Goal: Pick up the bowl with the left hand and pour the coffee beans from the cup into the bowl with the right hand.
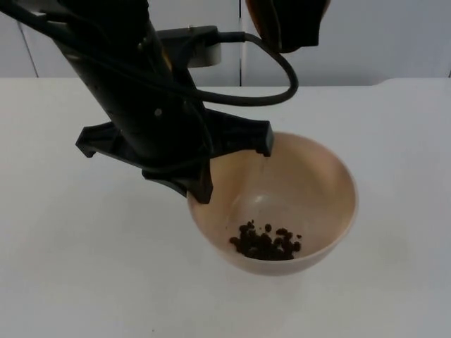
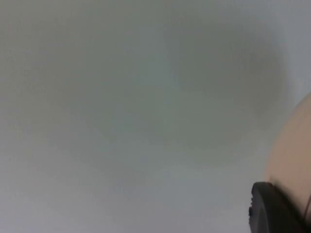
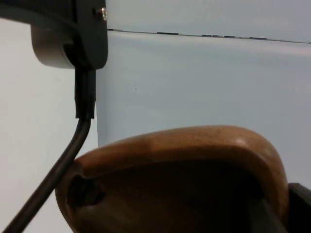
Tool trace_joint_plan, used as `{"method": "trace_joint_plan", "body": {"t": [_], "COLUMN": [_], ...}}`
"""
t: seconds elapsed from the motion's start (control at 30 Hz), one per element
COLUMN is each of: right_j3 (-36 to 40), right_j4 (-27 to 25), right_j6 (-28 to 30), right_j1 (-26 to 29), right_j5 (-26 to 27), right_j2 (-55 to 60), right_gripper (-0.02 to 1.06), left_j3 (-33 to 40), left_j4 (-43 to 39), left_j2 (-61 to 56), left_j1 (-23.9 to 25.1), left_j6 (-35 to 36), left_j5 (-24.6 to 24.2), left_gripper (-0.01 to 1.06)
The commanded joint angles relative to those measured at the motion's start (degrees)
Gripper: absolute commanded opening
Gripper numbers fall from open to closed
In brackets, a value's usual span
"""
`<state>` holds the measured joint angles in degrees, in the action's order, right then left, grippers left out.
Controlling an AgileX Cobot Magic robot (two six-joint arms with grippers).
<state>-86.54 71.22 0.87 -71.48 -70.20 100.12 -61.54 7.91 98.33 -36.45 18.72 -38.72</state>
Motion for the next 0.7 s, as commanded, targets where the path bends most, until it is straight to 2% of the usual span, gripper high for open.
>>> {"method": "trace_joint_plan", "body": {"t": [0.0, 0.23, 0.33, 0.37, 0.5, 0.53, 0.67], "right_j3": [-0.2, -0.3, -0.6, -0.6, -1.0, -1.0, -1.9], "right_j4": [0.4, -1.5, -6.9, -6.9, -14.7, -14.7, -20.1], "right_j6": [0.0, 0.0, 0.0, 0.0, -0.9, -0.9, -2.1], "right_j1": [-0.4, 0.4, 1.9, 1.9, 5.2, 5.2, 8.5], "right_j5": [0.2, 0.2, 0.2, 0.2, 0.2, 0.2, 0.2], "right_j2": [-0.5, -1.1, -2.5, -2.5, -3.8, -3.8, -4.0], "right_gripper": [0.0, 0.0, 0.0, 0.0, 0.0, 0.0, 0.0], "left_j3": [0.2, 0.2, 0.2, 0.2, 0.2, 0.2, 0.2], "left_j4": [0.1, 0.1, 0.1, 0.1, 0.1, 0.1, 0.0], "left_j2": [-0.4, -0.4, -0.4, -0.4, -0.4, -0.4, -0.4], "left_j1": [-0.1, -0.1, -0.1, -0.1, -0.1, -0.1, -0.1], "left_j6": [0.2, 0.2, 0.2, 0.2, 0.2, 0.2, 0.2], "left_j5": [0.6, 0.6, 0.6, 0.6, 0.9, 0.9, 0.9], "left_gripper": [0.0, 0.0, 0.0, 0.0, 0.0, 0.0, 0.0]}}
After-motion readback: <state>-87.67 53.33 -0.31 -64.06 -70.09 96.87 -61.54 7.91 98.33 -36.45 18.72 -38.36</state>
